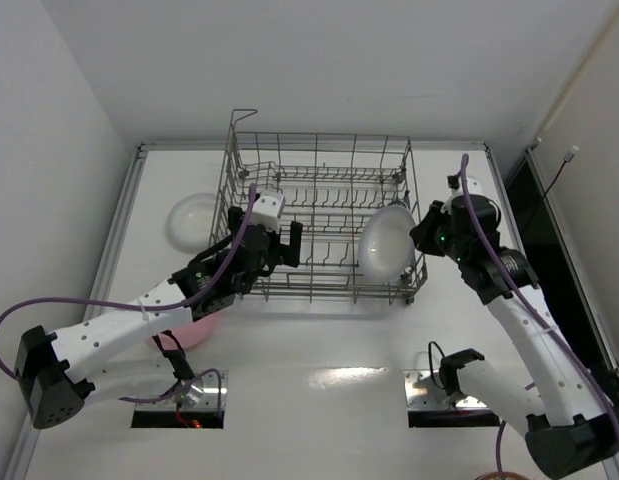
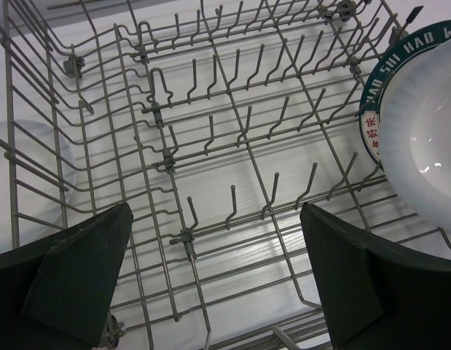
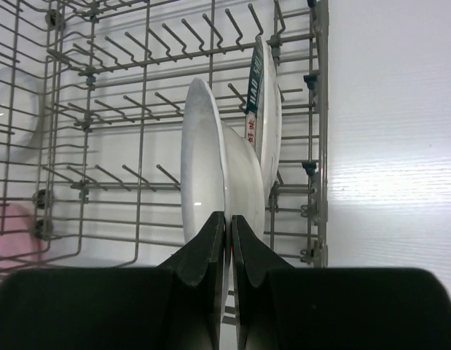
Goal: Load the plates into the dish rack
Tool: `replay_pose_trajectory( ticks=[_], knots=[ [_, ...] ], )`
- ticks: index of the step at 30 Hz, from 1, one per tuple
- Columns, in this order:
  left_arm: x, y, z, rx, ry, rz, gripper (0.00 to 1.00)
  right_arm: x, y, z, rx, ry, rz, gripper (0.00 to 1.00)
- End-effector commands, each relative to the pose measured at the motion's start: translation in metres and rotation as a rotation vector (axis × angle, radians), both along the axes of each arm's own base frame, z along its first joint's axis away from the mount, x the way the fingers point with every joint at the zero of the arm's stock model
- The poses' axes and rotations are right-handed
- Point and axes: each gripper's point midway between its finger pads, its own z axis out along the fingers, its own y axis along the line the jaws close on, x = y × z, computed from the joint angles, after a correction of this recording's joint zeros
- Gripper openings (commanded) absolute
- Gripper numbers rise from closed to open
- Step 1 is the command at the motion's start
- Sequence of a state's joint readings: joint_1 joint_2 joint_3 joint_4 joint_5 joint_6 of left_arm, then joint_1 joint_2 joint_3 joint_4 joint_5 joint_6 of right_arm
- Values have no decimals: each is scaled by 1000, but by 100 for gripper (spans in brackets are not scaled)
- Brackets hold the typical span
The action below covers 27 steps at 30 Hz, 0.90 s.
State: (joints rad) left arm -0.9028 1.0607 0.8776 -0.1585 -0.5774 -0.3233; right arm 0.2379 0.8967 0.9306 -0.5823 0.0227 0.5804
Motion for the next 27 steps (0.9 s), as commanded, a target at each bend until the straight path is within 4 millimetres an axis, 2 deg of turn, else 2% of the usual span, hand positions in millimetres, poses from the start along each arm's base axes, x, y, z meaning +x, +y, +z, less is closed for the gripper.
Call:
replay_pose_trajectory(
  ticks=[1,3,6,7,8,9,10,12,16,20,25,27],
  knots=[
    [0,-3,5,-21,-18,6,100,24,-10,45,-60,-144,-147,0],
    [0,-3,5,-21,-18,6,100,27,0,51,-71,-149,-141,0],
    [0,-3,5,-21,-18,6,100,37,3,64,-106,-171,-178,0],
    [0,-1,5,-20,-20,14,100,40,7,77,-105,-198,-184,0],
    [0,-1,5,-20,-20,14,100,44,9,75,-123,-183,-188,0],
    [0,-1,5,-20,-20,14,100,45,7,78,-151,-184,-202,0],
    [0,-1,5,-20,-20,14,100,47,11,92,-145,-207,-203,0],
    [0,-1,5,-20,-20,14,100,53,9,106,-182,-223,-229,0],
    [0,-1,4,-12,-14,14,100,63,7,118,-248,-224,-246,0],
    [-1,0,7,-20,-20,14,100,69,11,106,-308,-191,-227,0],
    [-1,0,7,-20,-20,14,100,70,29,75,-356,-168,-155,0],
    [-1,0,7,-20,-20,14,100,71,34,71,-373,-170,-135,0]
  ],
)
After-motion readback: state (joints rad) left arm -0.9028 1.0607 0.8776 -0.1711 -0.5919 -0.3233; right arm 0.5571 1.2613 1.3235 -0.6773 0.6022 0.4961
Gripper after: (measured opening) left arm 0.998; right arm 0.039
